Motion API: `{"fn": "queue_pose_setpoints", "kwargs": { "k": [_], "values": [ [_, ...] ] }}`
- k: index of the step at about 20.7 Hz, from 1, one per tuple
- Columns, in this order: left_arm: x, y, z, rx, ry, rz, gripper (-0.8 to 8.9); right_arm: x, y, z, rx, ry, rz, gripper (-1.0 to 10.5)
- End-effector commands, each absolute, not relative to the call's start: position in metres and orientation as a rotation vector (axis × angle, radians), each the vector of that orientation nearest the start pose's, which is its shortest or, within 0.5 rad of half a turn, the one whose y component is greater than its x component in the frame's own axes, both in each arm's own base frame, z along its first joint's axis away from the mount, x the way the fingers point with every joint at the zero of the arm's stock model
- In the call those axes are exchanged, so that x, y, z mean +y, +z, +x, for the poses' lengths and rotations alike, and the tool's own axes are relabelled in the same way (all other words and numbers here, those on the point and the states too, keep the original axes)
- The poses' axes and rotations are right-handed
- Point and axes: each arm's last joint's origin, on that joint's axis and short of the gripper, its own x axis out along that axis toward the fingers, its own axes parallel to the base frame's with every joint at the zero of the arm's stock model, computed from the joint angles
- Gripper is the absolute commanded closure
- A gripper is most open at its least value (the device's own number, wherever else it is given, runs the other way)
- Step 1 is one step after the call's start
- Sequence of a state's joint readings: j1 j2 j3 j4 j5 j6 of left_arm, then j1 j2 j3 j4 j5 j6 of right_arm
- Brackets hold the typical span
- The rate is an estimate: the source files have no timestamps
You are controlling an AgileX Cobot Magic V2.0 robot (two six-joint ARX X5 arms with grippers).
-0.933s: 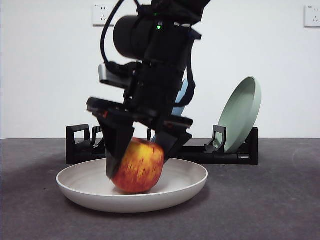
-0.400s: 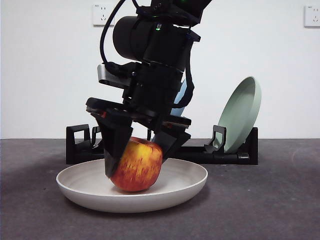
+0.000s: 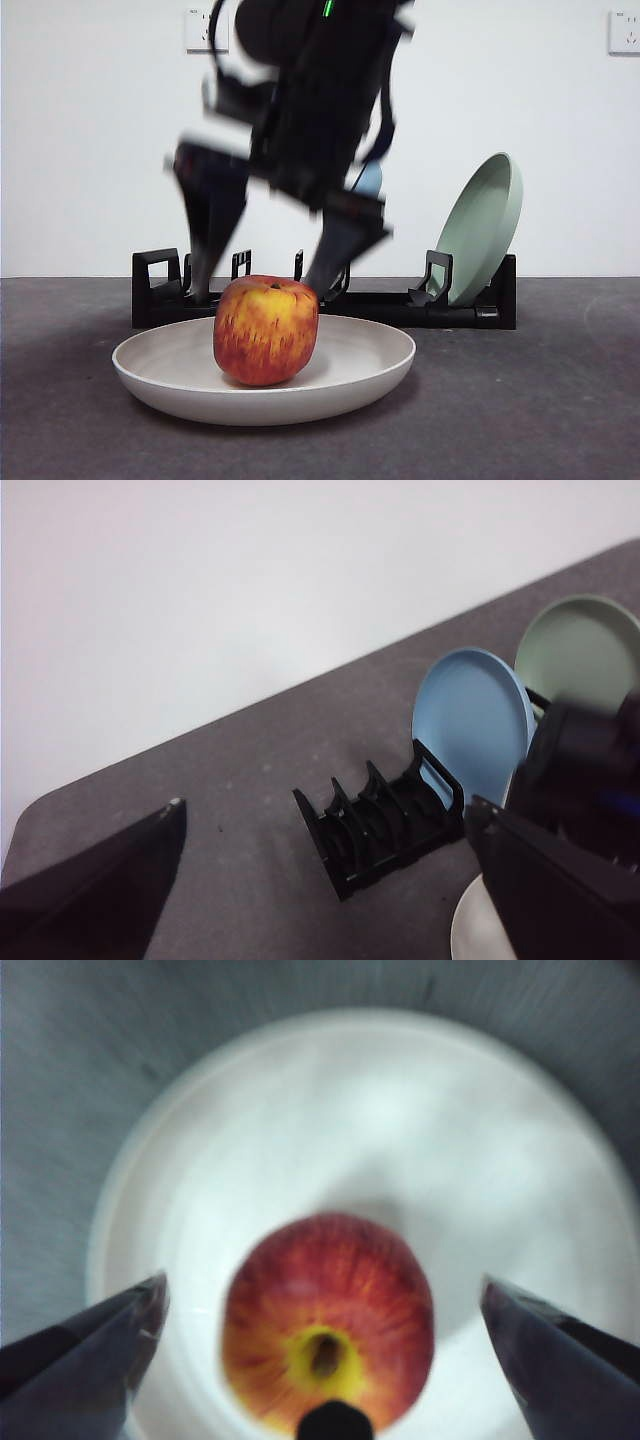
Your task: Take the yellow plate from the plate rack,put the plate on the table,take the apple from the table,put the apple in the plate
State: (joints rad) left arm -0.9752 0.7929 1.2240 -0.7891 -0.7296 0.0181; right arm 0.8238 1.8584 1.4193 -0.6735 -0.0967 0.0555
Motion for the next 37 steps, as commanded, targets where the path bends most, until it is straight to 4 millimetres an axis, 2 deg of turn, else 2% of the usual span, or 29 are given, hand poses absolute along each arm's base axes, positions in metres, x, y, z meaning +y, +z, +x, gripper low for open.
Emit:
{"fn": "queue_pose_setpoints", "kwargs": {
  "k": [1, 3, 6, 7, 9, 11, 12, 16, 20, 23, 26, 30, 33, 35, 37],
  "values": [
    [-0.096, 0.413, 0.088, 0.253, -0.244, 0.319, 3.48, 0.273, 0.252, 0.256, 1.001, 0.801, -0.332, 3.8],
    [-0.105, 0.409, 0.095, 0.277, -0.249, 0.346, 4.19, 0.262, 0.275, 0.253, 0.930, 0.813, -0.325, 3.8],
    [-0.118, 0.402, 0.103, 0.314, -0.282, 0.392, 6.30, 0.243, 0.307, 0.246, 0.840, 0.812, -0.302, 4.2],
    [-0.122, 0.400, 0.105, 0.325, -0.305, 0.410, 7.00, 0.237, 0.316, 0.243, 0.816, 0.808, -0.291, 4.8],
    [-0.131, 0.396, 0.110, 0.350, -0.352, 0.438, 8.36, 0.222, 0.335, 0.238, 0.763, 0.796, -0.267, 6.7],
    [-0.139, 0.392, 0.114, 0.363, -0.378, 0.459, 8.23, 0.208, 0.350, 0.232, 0.718, 0.786, -0.256, 9.0],
    [-0.142, 0.391, 0.117, 0.368, -0.382, 0.462, 8.23, 0.200, 0.358, 0.228, 0.692, 0.782, -0.258, 9.7],
    [-0.147, 0.388, 0.134, 0.369, -0.386, 0.468, 8.22, 0.164, 0.386, 0.217, 0.605, 0.721, -0.224, 9.6],
    [-0.127, 0.385, 0.156, 0.419, -0.350, 0.416, 8.22, 0.128, 0.398, 0.211, 0.587, 0.549, -0.218, 9.6],
    [-0.105, 0.375, 0.162, 0.448, -0.357, 0.347, 8.22, 0.110, 0.395, 0.199, 0.558, 0.502, -0.199, 9.6],
    [-0.091, 0.351, 0.157, 0.438, -0.338, 0.257, 8.23, 0.096, 0.381, 0.178, 0.497, 0.483, -0.152, 9.6],
    [-0.079, 0.300, 0.140, 0.412, -0.312, 0.143, 8.23, 0.078, 0.343, 0.145, 0.438, 0.463, -0.061, 9.6],
    [-0.071, 0.260, 0.128, 0.390, -0.296, 0.041, 8.22, 0.064, 0.309, 0.123, 0.431, 0.381, -0.038, 9.6],
    [-0.068, 0.246, 0.123, 0.370, -0.295, 0.010, 8.22, 0.058, 0.296, 0.112, 0.432, 0.363, -0.030, 9.6],
    [-0.067, 0.242, 0.121, 0.397, -0.289, -0.006, 8.21, 0.055, 0.293, 0.107, 0.466, 0.348, -0.001, 9.5]
  ]
}}
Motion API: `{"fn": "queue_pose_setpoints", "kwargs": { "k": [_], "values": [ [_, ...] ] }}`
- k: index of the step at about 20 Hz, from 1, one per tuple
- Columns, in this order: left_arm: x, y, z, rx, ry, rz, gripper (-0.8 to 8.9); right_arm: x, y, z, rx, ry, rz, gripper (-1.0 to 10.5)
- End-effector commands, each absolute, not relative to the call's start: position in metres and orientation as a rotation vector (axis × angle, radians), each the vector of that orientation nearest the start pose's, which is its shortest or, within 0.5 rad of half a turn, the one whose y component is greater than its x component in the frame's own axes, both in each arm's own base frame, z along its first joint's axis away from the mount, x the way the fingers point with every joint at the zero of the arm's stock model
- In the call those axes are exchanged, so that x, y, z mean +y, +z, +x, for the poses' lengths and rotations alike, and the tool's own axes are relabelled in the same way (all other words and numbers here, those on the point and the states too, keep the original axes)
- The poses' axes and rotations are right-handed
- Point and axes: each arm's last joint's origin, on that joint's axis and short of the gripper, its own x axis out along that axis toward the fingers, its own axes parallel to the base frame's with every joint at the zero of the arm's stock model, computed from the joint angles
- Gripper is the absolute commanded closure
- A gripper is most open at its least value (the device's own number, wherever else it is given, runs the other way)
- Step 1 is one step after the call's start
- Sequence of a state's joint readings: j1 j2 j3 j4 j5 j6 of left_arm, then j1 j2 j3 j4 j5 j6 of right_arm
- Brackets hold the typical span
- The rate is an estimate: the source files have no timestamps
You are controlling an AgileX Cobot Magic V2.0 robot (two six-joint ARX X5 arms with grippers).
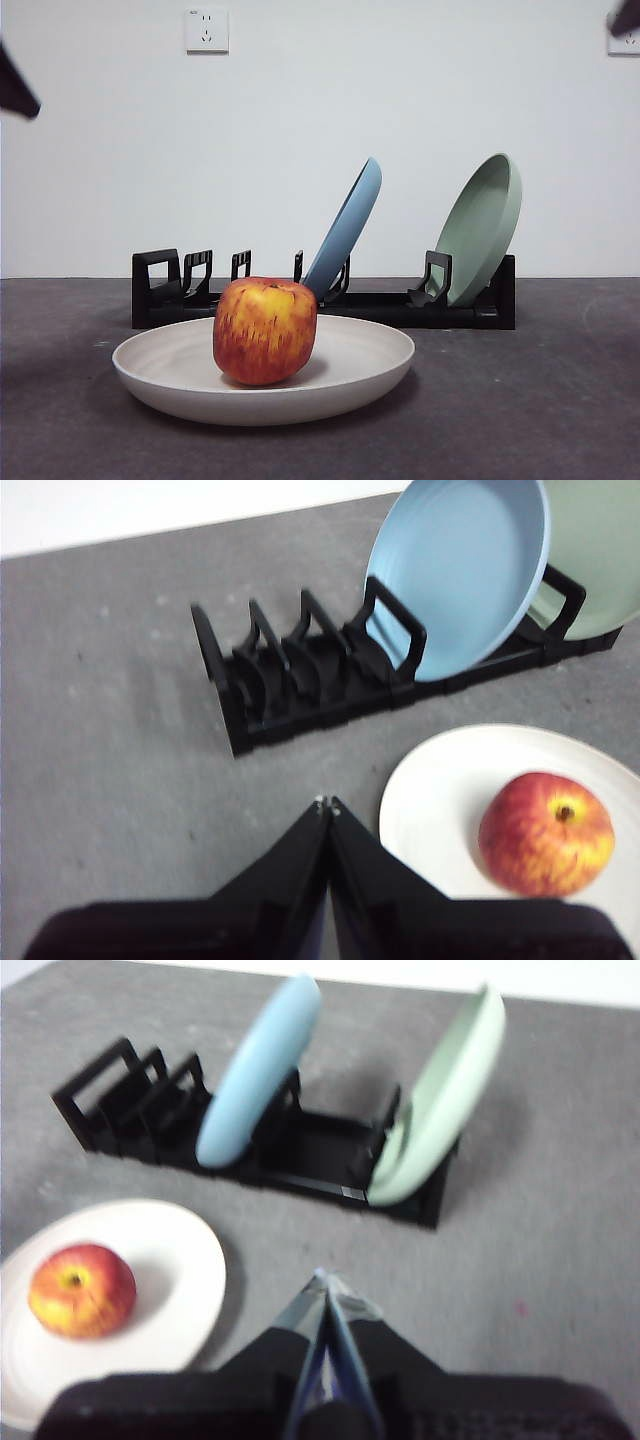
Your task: Take the yellow plate from the plate rack,put the plate on the table,take the apple from the table,put the apple in the plate
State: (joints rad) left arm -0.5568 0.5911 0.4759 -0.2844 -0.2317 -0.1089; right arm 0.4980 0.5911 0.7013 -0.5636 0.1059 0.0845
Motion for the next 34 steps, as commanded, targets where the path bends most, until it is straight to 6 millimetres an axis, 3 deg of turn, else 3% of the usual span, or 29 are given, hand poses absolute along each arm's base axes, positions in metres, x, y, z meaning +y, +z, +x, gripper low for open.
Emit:
{"fn": "queue_pose_setpoints", "kwargs": {
  "k": [1, 15, 19, 24, 27, 34],
  "values": [
    [-0.067, 0.241, 0.120, 0.415, -0.284, -0.010, 8.16, 0.054, 0.293, 0.106, 0.475, 0.341, 0.016, 9.5],
    [-0.064, 0.236, 0.117, 0.466, -0.272, 0.010, 8.15, 0.052, 0.289, 0.103, 0.521, 0.336, 0.006, 9.5],
    [-0.040, 0.248, 0.102, 0.363, -0.222, -0.019, 8.15, 0.052, 0.289, 0.103, 0.522, 0.336, 0.006, 9.5],
    [-0.008, 0.258, 0.090, 0.197, 0.031, -0.035, 8.15, 0.052, 0.289, 0.103, 0.522, 0.336, 0.006, 9.5],
    [0.002, 0.245, 0.090, 0.153, 0.120, -0.021, 8.15, 0.052, 0.289, 0.103, 0.522, 0.336, 0.006, 9.5],
    [0.006, 0.178, 0.095, 0.135, 0.099, -0.022, 8.15, 0.052, 0.289, 0.103, 0.522, 0.336, 0.006, 9.5]
  ]
}}
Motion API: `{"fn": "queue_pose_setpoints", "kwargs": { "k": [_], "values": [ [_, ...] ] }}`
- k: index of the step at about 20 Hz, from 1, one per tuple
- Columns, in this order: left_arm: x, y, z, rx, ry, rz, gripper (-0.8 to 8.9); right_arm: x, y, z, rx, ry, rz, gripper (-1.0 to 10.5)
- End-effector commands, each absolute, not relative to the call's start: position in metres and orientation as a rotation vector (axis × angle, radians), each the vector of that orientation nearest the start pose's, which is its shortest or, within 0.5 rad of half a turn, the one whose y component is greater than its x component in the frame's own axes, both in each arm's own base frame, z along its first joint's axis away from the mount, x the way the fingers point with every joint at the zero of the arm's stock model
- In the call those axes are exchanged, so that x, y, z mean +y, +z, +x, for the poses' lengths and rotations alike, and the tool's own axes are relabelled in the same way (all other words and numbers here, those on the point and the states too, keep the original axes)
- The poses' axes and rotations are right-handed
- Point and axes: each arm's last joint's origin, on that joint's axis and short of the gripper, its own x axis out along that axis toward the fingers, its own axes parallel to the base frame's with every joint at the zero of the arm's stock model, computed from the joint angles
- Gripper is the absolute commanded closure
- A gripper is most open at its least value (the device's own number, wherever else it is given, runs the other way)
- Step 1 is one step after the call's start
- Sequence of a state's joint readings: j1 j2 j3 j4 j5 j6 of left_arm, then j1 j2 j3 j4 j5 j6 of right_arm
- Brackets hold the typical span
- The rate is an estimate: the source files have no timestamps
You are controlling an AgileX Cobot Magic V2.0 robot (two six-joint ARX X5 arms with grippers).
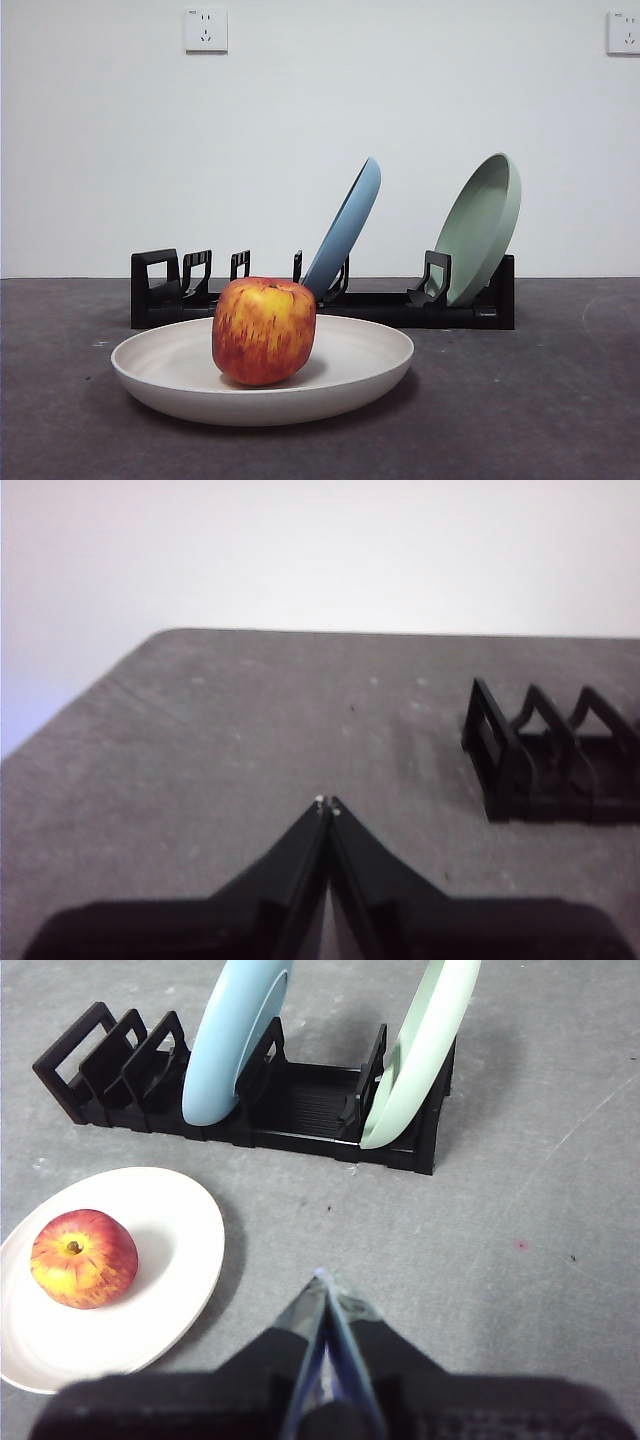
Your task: Take the yellow plate from the plate rack,put the plate on the table,take the apple from the table,put the apple in the plate
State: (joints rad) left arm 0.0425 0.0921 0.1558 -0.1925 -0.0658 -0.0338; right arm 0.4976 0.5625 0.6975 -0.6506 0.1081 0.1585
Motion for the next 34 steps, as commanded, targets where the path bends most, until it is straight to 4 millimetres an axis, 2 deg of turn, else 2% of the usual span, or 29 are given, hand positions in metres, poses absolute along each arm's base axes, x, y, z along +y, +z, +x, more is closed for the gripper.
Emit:
{"fn": "queue_pose_setpoints", "kwargs": {
  "k": [1, 5, 23, 26, 29, 31, 34],
  "values": [
    [0.006, 0.169, 0.095, 0.144, 0.095, -0.024, 8.15, 0.052, 0.289, 0.103, 0.522, 0.336, 0.006, 9.5],
    [0.006, 0.147, 0.096, 0.177, 0.096, -0.034, 8.15, 0.052, 0.289, 0.103, 0.522, 0.336, 0.006, 9.5],
    [0.006, 0.147, 0.096, 0.183, 0.079, -0.040, 8.15, 0.052, 0.289, 0.103, 0.521, 0.335, 0.005, 9.5],
    [0.006, 0.147, 0.096, 0.183, 0.079, -0.040, 8.15, 0.051, 0.289, 0.102, 0.503, 0.309, -0.041, 9.5],
    [0.006, 0.147, 0.096, 0.182, 0.079, -0.040, 8.15, 0.037, 0.292, 0.090, 0.450, 0.251, -0.101, 9.5],
    [0.006, 0.147, 0.096, 0.181, 0.078, -0.040, 8.15, 0.026, 0.293, 0.085, 0.360, 0.167, -0.064, 9.5],
    [0.006, 0.147, 0.096, 0.181, 0.079, -0.040, 8.15, 0.012, 0.283, 0.082, 0.193, 0.028, -0.032, 9.5]
  ]
}}
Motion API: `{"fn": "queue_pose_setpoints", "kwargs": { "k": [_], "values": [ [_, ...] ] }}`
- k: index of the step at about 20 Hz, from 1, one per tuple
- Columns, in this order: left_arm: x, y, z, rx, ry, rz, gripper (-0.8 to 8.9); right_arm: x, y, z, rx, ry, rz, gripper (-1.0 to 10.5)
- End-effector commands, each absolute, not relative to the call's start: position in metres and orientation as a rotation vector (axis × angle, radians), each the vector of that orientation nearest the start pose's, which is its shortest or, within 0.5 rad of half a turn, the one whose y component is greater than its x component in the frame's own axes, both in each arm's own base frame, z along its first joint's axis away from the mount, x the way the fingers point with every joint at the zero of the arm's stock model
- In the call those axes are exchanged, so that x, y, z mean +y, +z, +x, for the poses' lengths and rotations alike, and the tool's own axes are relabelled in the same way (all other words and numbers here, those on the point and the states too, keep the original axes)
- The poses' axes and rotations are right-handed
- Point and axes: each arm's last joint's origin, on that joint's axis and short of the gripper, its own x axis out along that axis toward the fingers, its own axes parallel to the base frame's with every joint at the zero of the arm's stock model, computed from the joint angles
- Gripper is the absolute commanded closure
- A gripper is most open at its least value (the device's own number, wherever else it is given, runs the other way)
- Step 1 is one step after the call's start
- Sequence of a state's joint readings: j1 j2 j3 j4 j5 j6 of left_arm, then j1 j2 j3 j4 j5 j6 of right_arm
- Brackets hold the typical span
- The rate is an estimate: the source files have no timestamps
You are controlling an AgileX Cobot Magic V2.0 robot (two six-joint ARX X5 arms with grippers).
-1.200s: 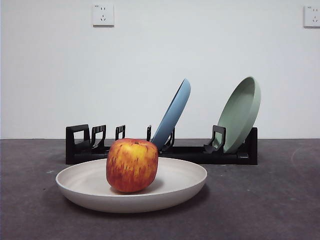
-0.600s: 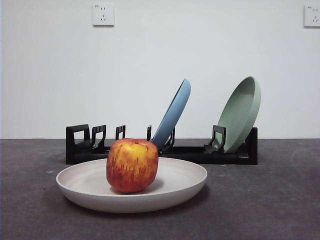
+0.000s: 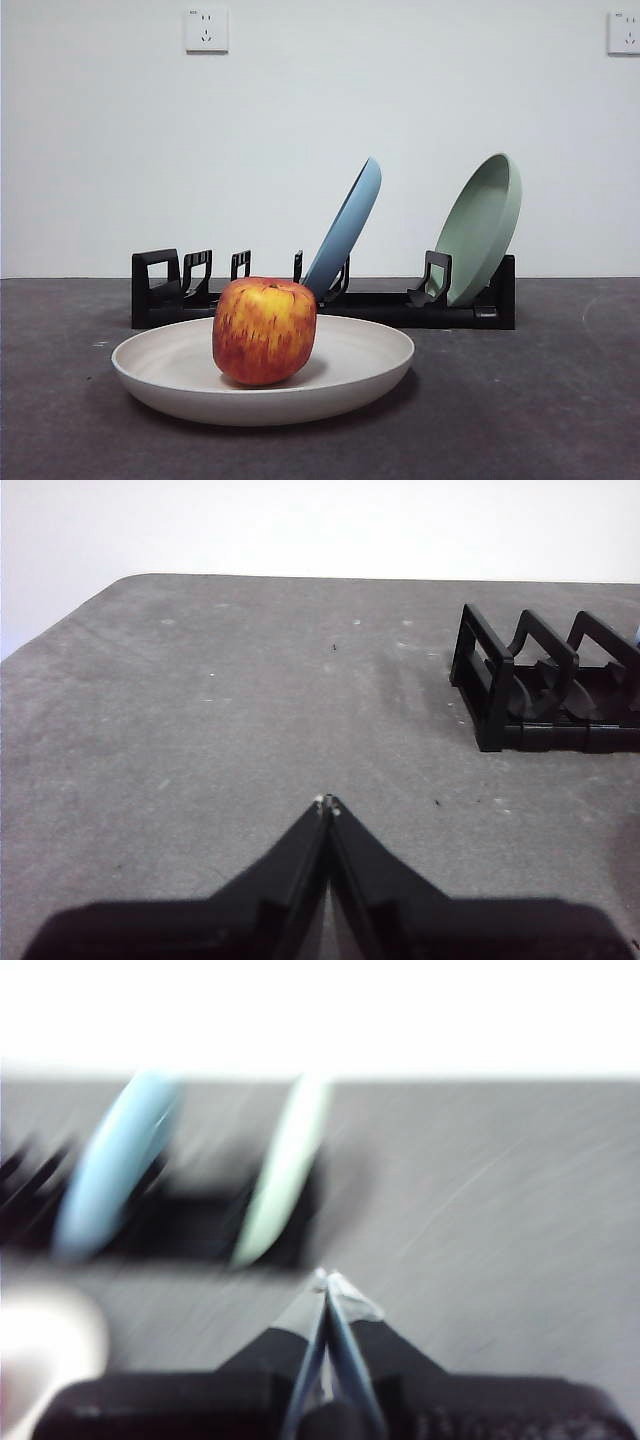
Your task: Take the yellow plate from the plate rack,put the plate on the table,take the apple from the table,put the apple in the plate
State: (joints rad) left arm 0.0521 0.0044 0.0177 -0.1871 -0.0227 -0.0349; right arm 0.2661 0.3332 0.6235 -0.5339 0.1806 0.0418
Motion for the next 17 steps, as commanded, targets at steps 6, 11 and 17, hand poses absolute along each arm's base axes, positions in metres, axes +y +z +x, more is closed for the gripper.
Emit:
{"fn": "queue_pose_setpoints", "kwargs": {
  "k": [6, 11, 17],
  "values": [
    [0.006, 0.147, 0.096, 0.180, 0.079, -0.040, 8.15, 0.001, 0.228, 0.091, -0.006, 0.063, -0.035, 9.5],
    [0.006, 0.147, 0.096, 0.180, 0.079, -0.040, 8.15, 0.000, 0.193, 0.094, 0.024, 0.092, -0.021, 9.5],
    [0.006, 0.147, 0.096, 0.180, 0.078, -0.040, 8.15, 0.000, 0.161, 0.097, 0.070, 0.089, 0.045, 9.5]
  ]
}}
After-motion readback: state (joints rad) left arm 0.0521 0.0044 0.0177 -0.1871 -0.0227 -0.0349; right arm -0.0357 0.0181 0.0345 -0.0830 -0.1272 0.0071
